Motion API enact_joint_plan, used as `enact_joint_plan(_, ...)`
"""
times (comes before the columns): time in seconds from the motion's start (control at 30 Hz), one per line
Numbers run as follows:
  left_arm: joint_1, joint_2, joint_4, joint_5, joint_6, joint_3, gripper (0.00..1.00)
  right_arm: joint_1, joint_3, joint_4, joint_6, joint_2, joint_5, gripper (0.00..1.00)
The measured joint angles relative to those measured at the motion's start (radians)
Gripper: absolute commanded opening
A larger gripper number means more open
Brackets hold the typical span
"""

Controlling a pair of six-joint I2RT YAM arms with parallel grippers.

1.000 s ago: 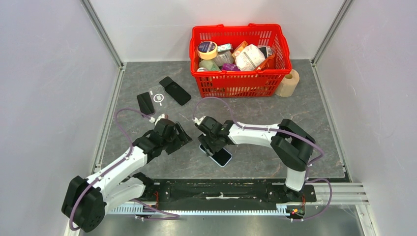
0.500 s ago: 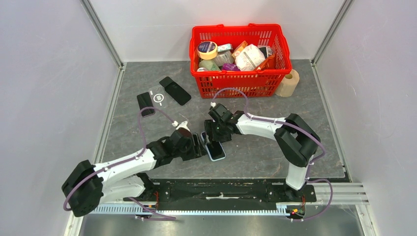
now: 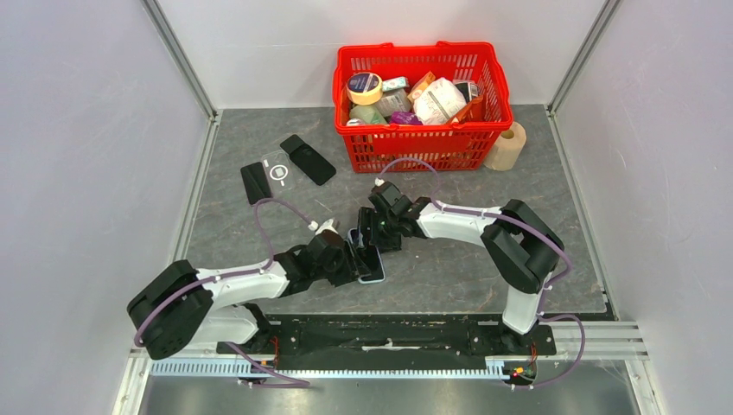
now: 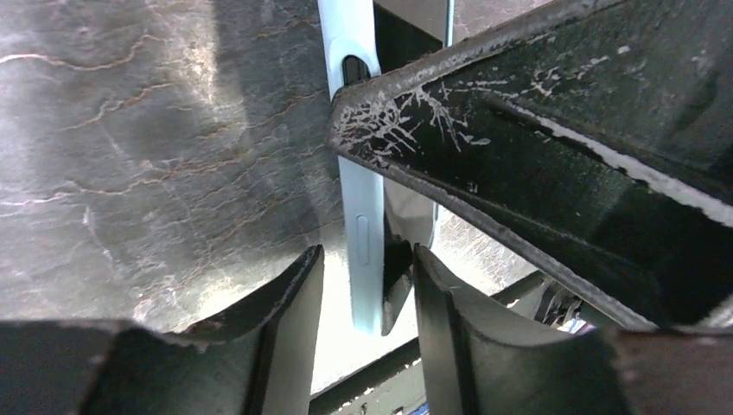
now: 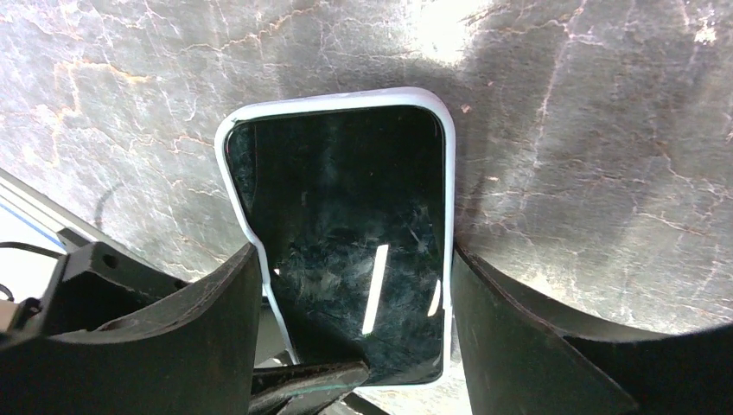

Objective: Put the phone into the phone case

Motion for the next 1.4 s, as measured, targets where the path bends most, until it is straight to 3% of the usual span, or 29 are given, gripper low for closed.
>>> enact_joint_plan(0.1,0.000,0.018,0.037,0.013,-0.032,-0.004,0.14,-0.002,-0.002,0.005,0.010,0.000,-0.002,0.31)
enact_joint_plan(0.2,0.003,0.019,0.022,0.023,-0.058,0.004,0.02,-0.005,-0.006,0.010,0.012,-0.001,-0.003,0.31)
enact_joint_plan(0.43,0.004,0.076,-0.127,0.019,-0.061,0.108,0.02,-0.008,-0.014,0.016,0.025,-0.006,0.010,0.36)
enact_joint_plan(0.67,0.004,0.130,-0.237,0.019,-0.051,0.187,0.02,-0.003,-0.016,0.019,0.025,-0.007,0.020,0.71)
enact_joint_plan(0.97,0.002,0.149,-0.272,0.022,-0.023,0.229,0.02,-0.011,-0.051,0.046,0.042,-0.043,0.033,0.92)
enact_joint_plan(1.07,0.003,0.138,-0.222,0.035,-0.002,0.211,0.02,-0.018,-0.084,0.053,0.046,-0.079,0.038,0.97)
enact_joint_plan(1.4,0.054,0.074,-0.007,0.127,0.019,0.075,0.02,-0.027,-0.155,0.104,0.058,-0.113,-0.016,0.97)
